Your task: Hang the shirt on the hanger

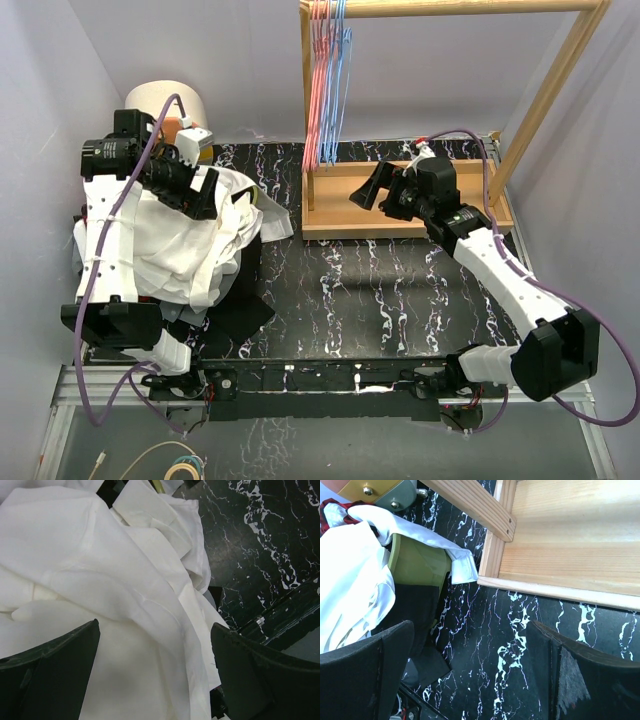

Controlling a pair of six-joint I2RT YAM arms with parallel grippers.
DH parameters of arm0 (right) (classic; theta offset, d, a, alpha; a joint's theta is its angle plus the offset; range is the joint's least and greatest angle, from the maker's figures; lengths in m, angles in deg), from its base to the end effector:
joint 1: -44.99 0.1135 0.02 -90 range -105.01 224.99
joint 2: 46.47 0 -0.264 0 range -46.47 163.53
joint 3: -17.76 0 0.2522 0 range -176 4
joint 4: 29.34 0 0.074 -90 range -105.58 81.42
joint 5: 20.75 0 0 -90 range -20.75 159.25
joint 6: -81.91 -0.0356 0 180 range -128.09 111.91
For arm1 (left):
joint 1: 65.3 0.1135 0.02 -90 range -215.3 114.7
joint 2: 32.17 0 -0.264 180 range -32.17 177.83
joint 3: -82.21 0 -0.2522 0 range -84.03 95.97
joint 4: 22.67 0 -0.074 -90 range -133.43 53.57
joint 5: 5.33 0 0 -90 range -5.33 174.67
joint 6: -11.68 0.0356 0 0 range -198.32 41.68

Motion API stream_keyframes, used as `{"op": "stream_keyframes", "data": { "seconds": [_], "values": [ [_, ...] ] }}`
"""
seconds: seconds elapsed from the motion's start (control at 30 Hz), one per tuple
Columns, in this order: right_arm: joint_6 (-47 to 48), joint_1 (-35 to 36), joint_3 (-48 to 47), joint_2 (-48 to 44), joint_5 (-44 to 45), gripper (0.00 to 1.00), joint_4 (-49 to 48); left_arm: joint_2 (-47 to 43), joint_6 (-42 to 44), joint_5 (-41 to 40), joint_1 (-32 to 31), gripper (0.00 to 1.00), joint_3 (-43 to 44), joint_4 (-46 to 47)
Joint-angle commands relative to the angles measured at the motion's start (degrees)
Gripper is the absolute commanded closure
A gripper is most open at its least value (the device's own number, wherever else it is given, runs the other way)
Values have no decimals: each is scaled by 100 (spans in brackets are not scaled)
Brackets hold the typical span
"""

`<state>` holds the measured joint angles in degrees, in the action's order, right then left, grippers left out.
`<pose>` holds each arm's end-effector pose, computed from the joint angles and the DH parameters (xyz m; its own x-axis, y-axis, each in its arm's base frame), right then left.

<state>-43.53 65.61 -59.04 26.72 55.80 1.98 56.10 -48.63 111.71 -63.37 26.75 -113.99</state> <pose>0.2699 0.1104 0.3316 -0.6649 0.3524 -0.6586 -0.1837 0.7775 0.6015 0.2763 -0.0069 0.4399 -0.5976 0.4213 -0.6822 0.6058 0.7946 -0.0400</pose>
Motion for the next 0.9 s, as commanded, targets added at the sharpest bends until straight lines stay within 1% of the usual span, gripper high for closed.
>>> {"op": "stream_keyframes", "data": {
  "seconds": [0.0,0.03,0.07,0.17,0.2,0.23,0.3,0.33,0.37,0.4,0.43,0.5,0.53,0.57,0.63,0.77,0.8,0.87],
  "values": [
    [72,14,61,-299,-9,2,-370,-183,25,-397,-89,16,-347,122],
    [74,13,72,-309,-13,2,-360,-199,45,-410,-107,23,-397,96],
    [80,20,81,-313,-27,2,-352,-207,72,-406,-132,33,-446,49],
    [188,16,130,-358,-328,2,-440,-246,151,-354,-224,75,-463,-162],
    [289,13,202,-424,-639,2,-578,-253,177,-335,-259,93,-397,-249],
    [401,15,299,-517,-1010,2,-797,-261,178,-339,-297,100,-283,-333],
    [641,91,564,-738,-2087,2,-1401,-298,95,-378,-351,100,154,-434],
    [817,256,624,-829,-2474,2,-1649,-345,59,-440,-378,100,486,-429],
    [1102,556,633,-891,-2718,2,-1761,-375,16,-460,-386,100,863,-427],
    [1440,994,598,-952,-2580,2,-1771,-409,-51,-467,-386,100,1311,-397],
    [1859,1600,523,-997,-2106,2,-1682,-442,-112,-455,-387,100,1694,-338],
    [2591,2767,354,-857,-807,2,-1544,-572,-257,-376,-387,100,2227,-109],
    [2830,3185,231,-685,-295,2,-1510,-656,-291,-315,-382,100,2327,21],
    [2940,3462,123,-510,142,2,-1547,-736,-307,-268,-386,100,2398,115],
    [2938,3716,163,-255,637,2,-2052,-797,-295,-248,-386,100,2514,184],
    [2752,3841,813,-234,1020,2,-4097,-900,-298,-287,-388,100,2622,310],
    [2752,3843,834,-206,1208,2,-4408,-918,-290,-268,-379,100,2650,321],
    [2831,3844,678,-11,1704,2,-4661,-954,-279,-246,-381,100,2662,323]
  ]
}}
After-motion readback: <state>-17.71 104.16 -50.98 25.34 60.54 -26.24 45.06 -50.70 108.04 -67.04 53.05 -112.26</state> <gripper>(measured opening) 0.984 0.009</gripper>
